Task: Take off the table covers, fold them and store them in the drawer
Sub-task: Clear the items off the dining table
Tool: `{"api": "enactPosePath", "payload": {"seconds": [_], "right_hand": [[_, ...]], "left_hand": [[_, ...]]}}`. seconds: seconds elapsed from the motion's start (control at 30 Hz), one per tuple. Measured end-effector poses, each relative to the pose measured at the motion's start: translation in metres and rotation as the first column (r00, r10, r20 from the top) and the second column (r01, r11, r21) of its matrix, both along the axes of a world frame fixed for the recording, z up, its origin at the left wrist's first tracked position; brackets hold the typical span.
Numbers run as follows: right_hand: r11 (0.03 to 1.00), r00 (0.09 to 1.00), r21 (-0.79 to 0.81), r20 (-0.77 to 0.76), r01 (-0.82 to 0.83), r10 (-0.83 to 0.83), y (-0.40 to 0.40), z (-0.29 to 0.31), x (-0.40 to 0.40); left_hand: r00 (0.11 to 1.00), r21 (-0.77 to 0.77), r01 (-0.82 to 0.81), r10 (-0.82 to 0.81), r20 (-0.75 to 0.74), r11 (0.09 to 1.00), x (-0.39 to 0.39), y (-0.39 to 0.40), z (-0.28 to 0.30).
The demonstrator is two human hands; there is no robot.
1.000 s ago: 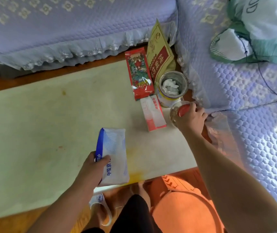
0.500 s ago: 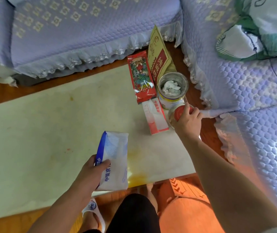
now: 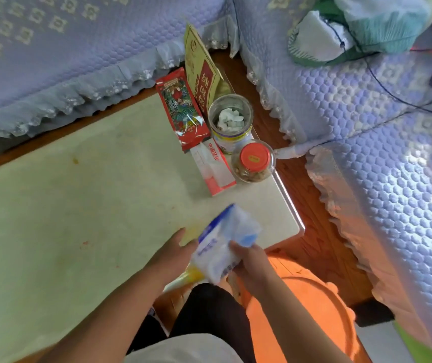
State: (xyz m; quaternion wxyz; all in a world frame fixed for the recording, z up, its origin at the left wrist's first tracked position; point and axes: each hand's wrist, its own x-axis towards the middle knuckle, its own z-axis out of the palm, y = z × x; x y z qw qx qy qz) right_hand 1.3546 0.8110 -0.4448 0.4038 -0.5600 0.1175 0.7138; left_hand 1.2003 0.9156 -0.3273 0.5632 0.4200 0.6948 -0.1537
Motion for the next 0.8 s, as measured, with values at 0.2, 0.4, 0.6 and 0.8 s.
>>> {"api": "enactPosePath", "payload": {"seconds": [0.2, 0.4, 0.6, 0.8], "right_hand": [[0.897, 0.935, -0.281, 0.197, 0.342, -0.295, 0.038, -0.044, 0.047], [0.913, 0.948, -0.407, 0.298, 0.025, 0.107, 0.067, -0.059, 0.035], [0.939, 0.933, -0.338, 0.317, -0.057, 0.170, 0.067, -0.048, 0.028], [0.912, 0.871, -0.318, 0.332, -0.259, 0.363, 0.047, -0.020, -0.017]], "left_hand": [[0.988, 0.088, 0.145, -0.140, -0.066, 0.985, -0.018, 0.007, 0.011], [0.992, 0.063, 0.036, -0.028, -0.126, 0.997, -0.068, -0.006, 0.010], [0.991, 0.034, -0.094, 0.097, -0.091, 0.995, -0.103, -0.031, 0.006], [0.985, 0.070, -0.165, 0.168, -0.042, 0.984, -0.136, -0.058, 0.019]]}}
